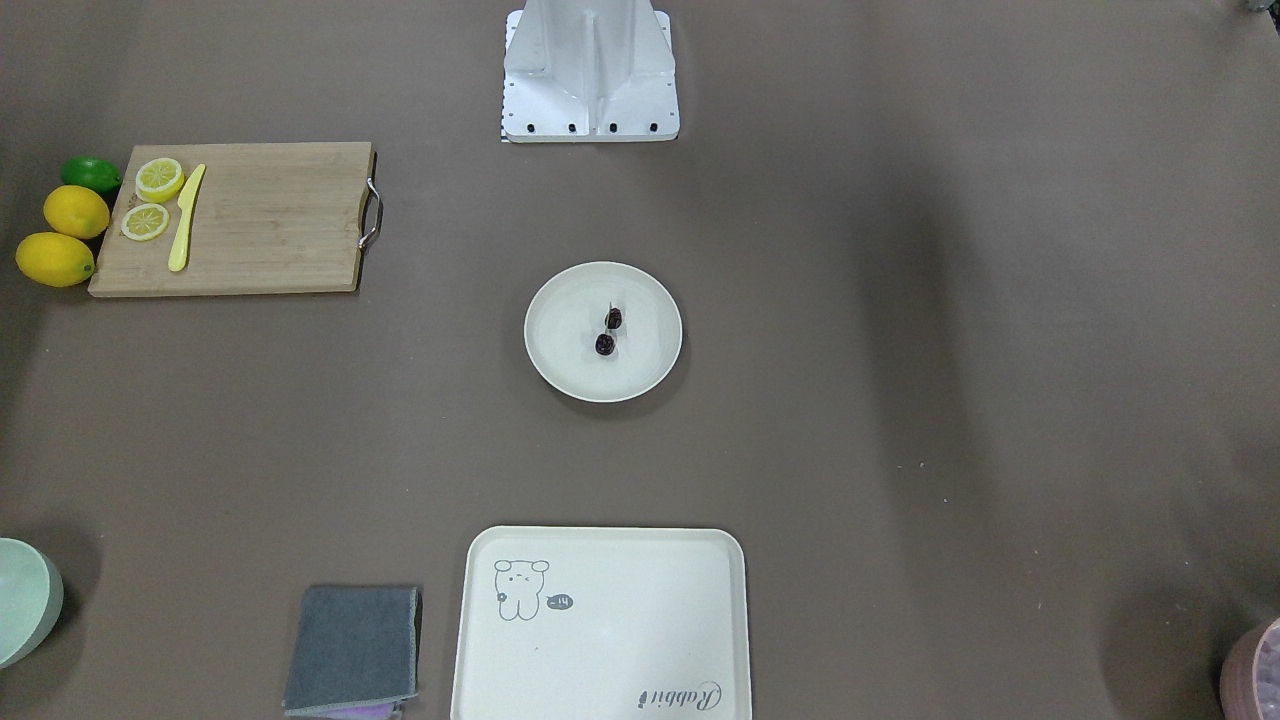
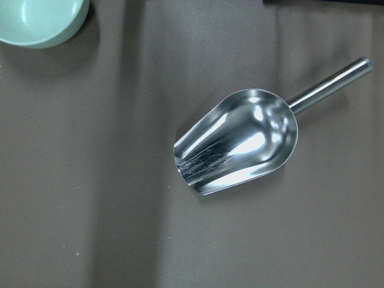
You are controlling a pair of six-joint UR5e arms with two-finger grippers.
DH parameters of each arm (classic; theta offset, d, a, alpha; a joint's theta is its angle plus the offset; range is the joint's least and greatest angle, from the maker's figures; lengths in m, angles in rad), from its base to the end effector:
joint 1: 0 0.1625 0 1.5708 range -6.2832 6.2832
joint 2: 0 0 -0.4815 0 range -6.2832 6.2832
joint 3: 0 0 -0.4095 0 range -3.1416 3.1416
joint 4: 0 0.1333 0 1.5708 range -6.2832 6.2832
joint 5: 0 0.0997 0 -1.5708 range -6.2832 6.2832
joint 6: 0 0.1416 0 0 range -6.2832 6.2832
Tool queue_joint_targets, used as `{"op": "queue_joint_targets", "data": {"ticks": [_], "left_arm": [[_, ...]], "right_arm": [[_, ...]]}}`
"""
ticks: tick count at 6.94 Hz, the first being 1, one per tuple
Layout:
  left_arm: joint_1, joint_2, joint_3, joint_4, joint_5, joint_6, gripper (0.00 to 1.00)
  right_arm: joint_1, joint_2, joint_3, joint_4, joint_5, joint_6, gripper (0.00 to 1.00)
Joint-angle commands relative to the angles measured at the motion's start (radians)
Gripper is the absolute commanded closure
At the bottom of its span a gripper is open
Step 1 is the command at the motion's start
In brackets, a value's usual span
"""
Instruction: Place red cherry on plate
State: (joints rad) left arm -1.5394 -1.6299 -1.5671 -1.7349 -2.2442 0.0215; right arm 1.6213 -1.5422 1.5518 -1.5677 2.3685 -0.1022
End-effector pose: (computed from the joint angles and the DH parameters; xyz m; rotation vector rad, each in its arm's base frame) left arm -0.0274 -0.5599 0.7068 0.2079 0.6720 0.1246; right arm 0.0584 -0.5219 0.7375 0.0728 -0.7946 -0.0540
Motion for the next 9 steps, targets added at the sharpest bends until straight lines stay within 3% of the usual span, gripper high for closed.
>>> {"op": "queue_joint_targets", "data": {"ticks": [1,9], "left_arm": [[-0.001,-0.001,-0.001,-0.002,0.0,-0.002,0.02],[-0.004,-0.005,0.001,-0.002,0.002,-0.002,0.02]], "right_arm": [[0.0,0.002,0.001,0.0,0.0,0.002,0.0],[0.012,0.002,0.013,0.002,0.0,0.006,0.0]]}}
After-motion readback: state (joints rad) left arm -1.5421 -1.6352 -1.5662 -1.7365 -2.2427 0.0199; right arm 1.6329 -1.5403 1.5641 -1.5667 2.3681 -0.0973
